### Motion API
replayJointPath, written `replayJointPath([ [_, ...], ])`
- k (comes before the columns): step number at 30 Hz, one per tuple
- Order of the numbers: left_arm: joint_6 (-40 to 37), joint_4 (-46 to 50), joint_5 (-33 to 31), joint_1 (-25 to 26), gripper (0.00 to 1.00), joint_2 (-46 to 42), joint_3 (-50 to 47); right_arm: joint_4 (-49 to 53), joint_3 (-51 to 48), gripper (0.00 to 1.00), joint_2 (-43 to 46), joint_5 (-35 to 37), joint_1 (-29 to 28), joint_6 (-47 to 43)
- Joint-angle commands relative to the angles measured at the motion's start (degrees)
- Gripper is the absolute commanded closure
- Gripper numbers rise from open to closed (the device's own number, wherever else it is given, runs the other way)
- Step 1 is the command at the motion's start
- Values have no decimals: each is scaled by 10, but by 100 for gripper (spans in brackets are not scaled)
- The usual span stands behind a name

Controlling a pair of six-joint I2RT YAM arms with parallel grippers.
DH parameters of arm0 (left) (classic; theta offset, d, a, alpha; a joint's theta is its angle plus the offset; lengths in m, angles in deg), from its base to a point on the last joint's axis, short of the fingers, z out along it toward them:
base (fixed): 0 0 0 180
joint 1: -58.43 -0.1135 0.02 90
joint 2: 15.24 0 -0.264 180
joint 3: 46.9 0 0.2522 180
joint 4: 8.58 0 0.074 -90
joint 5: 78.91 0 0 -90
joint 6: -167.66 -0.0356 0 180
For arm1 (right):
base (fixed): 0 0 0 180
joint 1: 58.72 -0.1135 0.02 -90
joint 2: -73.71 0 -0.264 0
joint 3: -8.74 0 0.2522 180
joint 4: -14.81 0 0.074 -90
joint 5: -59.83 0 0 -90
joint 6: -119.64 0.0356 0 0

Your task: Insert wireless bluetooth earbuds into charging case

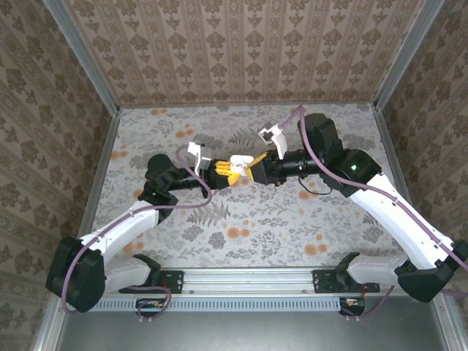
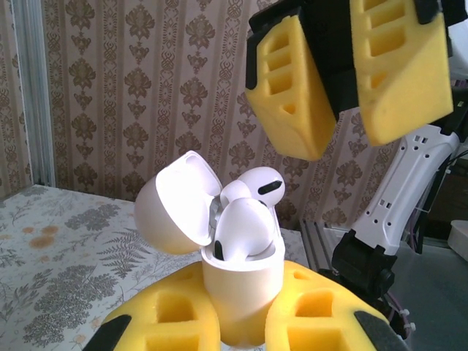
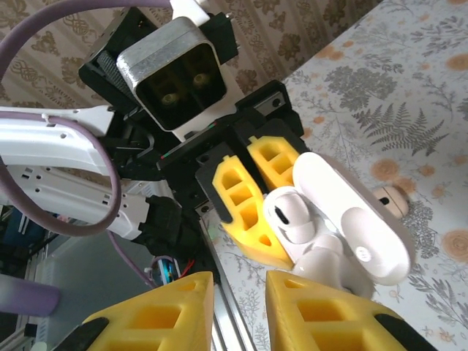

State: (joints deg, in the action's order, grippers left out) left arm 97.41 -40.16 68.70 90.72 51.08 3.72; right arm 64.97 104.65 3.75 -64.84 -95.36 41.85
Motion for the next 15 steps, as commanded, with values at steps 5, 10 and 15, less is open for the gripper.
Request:
replayJointPath([
  [5, -15, -4, -6, 3, 100, -20, 3, -5, 0, 77, -21, 12, -4, 6],
  [10, -15, -4, -5, 3, 100, -23, 2, 6, 0, 78, -26, 37, -2, -3],
  [15, -15, -4, -4, 3, 100, -25, 1, 15, -2, 78, -30, 42, 6, -4],
])
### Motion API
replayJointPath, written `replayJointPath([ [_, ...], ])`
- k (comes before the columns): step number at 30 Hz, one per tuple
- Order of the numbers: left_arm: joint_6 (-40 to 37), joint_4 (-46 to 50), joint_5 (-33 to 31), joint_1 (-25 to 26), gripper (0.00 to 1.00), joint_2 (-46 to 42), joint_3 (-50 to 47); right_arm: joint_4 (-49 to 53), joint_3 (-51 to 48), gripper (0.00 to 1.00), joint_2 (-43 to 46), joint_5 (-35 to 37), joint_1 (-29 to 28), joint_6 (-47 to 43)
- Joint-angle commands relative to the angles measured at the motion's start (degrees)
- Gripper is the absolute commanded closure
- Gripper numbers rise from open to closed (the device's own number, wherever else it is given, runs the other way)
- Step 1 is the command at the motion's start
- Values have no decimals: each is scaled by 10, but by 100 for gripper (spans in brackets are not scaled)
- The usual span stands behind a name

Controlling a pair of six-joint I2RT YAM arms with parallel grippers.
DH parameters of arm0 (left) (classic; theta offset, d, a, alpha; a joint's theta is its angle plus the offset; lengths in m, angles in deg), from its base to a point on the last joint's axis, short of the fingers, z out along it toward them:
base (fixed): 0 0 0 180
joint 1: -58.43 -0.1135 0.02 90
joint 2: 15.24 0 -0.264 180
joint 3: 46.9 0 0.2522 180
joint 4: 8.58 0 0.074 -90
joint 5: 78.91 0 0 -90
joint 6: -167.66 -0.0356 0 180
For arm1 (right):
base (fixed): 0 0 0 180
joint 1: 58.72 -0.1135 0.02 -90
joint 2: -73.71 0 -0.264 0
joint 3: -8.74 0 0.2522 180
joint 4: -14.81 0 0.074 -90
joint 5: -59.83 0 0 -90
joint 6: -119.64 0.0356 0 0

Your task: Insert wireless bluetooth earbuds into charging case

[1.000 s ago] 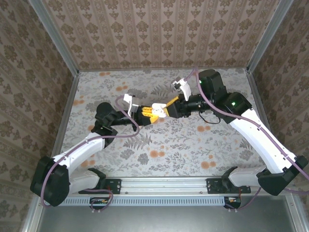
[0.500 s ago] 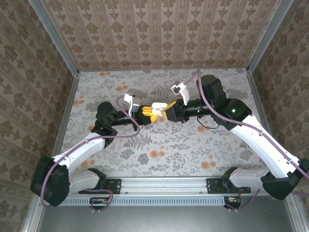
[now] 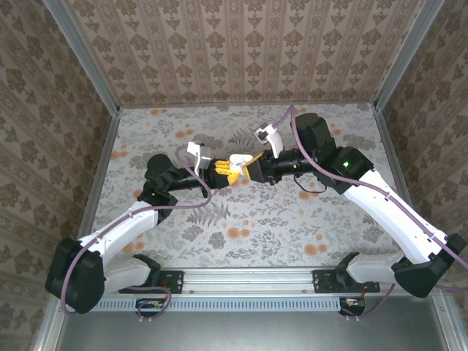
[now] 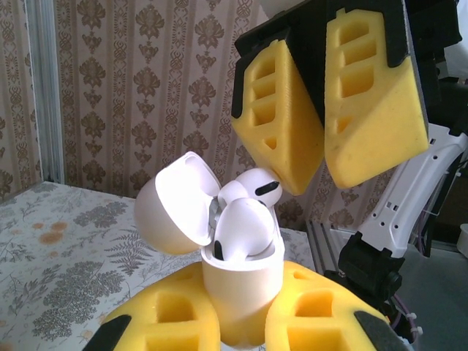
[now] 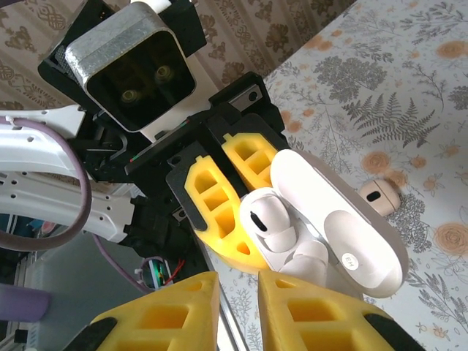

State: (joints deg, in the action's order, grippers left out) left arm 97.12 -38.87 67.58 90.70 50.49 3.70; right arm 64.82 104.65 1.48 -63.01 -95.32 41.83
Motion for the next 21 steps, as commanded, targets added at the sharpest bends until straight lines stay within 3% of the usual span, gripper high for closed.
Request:
replayJointPath([
  [1, -13, -16, 8, 3, 100, -20, 0, 20, -1, 78, -8, 24, 6, -6],
  [21, -16, -14, 5, 3, 100, -24, -5, 38, -6, 79, 10, 21, 12, -16],
])
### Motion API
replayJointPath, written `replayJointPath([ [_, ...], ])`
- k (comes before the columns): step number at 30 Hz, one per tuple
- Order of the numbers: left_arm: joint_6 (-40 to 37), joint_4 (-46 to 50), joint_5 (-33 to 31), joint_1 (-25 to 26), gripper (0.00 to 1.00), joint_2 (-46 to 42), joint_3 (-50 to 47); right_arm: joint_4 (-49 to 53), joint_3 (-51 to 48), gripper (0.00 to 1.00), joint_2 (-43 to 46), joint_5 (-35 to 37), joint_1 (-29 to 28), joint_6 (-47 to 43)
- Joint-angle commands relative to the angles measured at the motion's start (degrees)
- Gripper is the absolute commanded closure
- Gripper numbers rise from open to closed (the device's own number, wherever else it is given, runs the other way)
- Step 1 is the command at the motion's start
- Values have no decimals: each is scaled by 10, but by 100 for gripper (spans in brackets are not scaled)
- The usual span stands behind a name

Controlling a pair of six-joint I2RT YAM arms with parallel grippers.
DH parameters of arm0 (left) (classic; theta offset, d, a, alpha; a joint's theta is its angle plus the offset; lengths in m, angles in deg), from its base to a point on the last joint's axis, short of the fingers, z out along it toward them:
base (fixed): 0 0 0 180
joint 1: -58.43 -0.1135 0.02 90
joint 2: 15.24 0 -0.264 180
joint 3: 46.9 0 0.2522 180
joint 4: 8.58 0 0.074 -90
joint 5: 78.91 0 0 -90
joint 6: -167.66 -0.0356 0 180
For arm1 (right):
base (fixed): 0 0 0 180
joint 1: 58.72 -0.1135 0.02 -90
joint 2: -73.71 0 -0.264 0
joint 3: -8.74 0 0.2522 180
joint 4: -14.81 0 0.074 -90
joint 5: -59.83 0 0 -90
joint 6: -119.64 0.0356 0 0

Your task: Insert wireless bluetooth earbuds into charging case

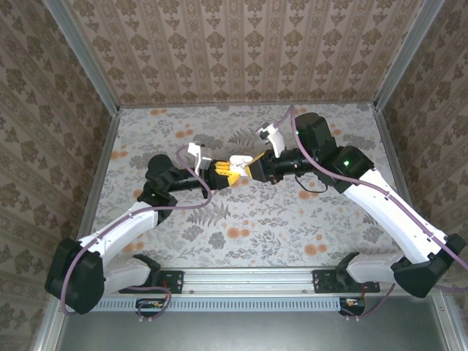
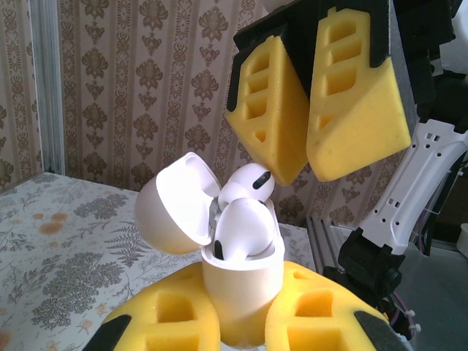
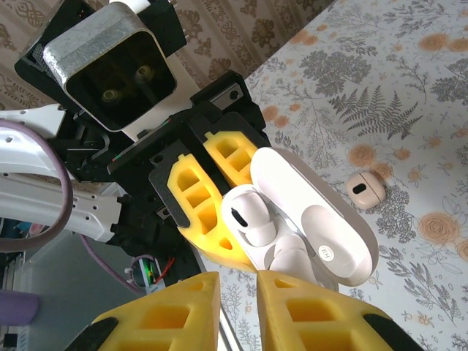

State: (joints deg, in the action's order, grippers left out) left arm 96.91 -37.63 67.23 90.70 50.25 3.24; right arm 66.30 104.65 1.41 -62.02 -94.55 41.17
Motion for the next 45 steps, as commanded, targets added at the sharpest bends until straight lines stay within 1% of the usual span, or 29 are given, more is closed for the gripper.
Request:
replayJointPath([
  [1, -15, -26, 8, 3, 100, -21, 0, 25, -5, 79, 13, 16, 4, -8],
  [18, -24, -21, 2, 5, 100, -22, 0, 22, 0, 78, 28, 51, 5, 18],
  [20, -28, -21, 2, 6, 100, -22, -1, 18, 1, 76, 36, 66, 5, 21],
  [22, -30, -20, 3, 7, 100, -22, -3, 16, 1, 72, 42, 95, 8, 27],
  [25, -32, -22, 8, 9, 100, -22, -1, 13, -6, 72, 46, 114, 36, 50],
  [29, -35, -20, 13, 15, 100, -24, 2, -21, -31, 74, 41, 75, 87, 111],
  [31, -37, -16, 14, 17, 100, -25, 2, -47, -42, 74, 32, 43, 97, 137],
  [35, -44, -9, 14, 24, 100, -21, 10, -117, -60, 77, 8, -44, 97, 184],
  [38, -47, -5, 10, 28, 100, -18, 15, -150, -74, 79, -10, -92, 95, 210],
  [41, -51, -2, 5, 30, 100, -15, 19, -153, -76, 81, -25, -127, 87, 212],
  [45, -57, 10, -5, 30, 100, -15, 21, -147, -74, 82, -24, -157, 74, 197],
])
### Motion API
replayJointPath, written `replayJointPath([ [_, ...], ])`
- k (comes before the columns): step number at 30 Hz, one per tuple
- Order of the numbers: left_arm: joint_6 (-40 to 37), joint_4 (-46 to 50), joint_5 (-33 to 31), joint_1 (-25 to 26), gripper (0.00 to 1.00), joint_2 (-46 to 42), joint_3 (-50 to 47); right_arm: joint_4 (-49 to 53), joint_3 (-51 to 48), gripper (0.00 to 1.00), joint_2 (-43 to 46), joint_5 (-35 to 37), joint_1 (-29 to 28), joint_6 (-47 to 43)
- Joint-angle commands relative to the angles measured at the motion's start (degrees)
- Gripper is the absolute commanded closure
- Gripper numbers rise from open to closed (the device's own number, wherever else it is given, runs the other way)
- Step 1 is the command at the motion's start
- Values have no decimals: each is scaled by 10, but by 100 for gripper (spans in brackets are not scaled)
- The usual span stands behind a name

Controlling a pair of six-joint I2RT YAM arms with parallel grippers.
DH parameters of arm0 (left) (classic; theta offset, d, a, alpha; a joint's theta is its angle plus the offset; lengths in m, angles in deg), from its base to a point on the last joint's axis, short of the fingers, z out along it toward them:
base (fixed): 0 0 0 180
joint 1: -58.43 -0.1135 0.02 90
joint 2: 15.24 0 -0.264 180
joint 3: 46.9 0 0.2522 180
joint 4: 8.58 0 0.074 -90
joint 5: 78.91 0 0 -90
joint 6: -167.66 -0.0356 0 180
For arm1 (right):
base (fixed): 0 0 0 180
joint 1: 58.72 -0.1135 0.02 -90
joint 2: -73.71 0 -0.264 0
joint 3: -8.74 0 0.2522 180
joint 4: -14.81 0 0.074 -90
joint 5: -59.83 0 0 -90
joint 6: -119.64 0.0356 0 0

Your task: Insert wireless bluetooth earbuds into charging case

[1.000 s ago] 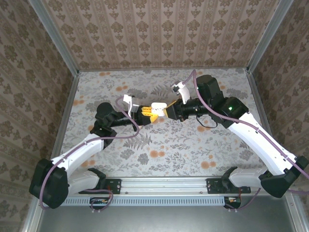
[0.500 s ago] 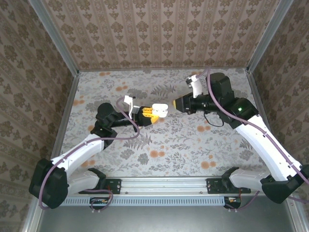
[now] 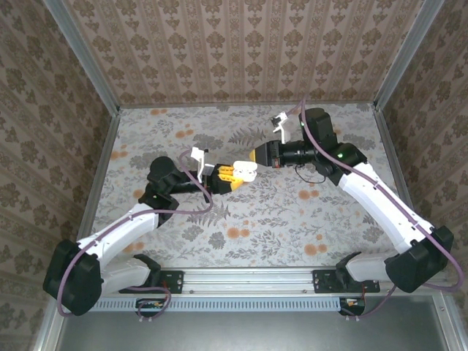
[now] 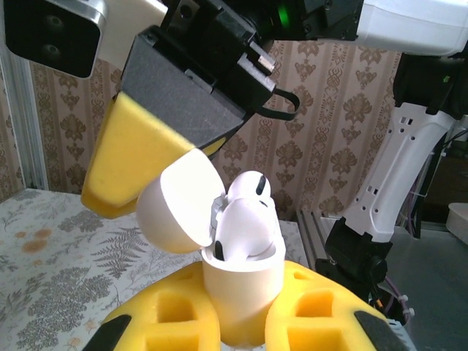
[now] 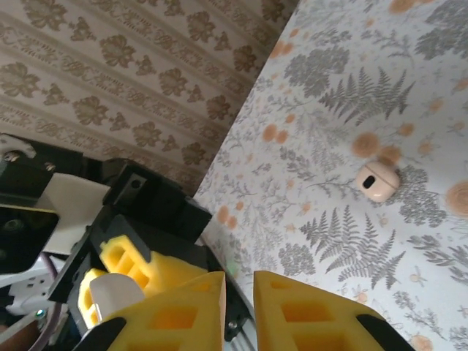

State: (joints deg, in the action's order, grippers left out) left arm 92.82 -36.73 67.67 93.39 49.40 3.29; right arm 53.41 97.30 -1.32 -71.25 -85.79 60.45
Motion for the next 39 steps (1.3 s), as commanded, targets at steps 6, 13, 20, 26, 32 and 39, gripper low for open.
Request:
replayJointPath([
  [6, -21, 8, -31, 2, 100, -7, 19, 34, 18, 82, 18, -75, -37, -47],
  [13, -18, 10, -50, -3, 100, -12, 9, 99, 28, 81, 48, -18, -42, -92],
  [20, -25, 127, -121, -25, 100, -48, -33, 128, -2, 67, 102, 211, -35, -109],
  [26, -27, 268, -194, -34, 100, -62, -92, 92, -64, 45, 147, 299, -34, -111],
  [32, 20, 301, -258, -36, 100, -50, -165, 67, -128, 26, 173, 409, -35, -111],
  [39, 39, 297, -307, -37, 98, -42, -214, 12, -216, 8, 215, 549, -29, -127],
])
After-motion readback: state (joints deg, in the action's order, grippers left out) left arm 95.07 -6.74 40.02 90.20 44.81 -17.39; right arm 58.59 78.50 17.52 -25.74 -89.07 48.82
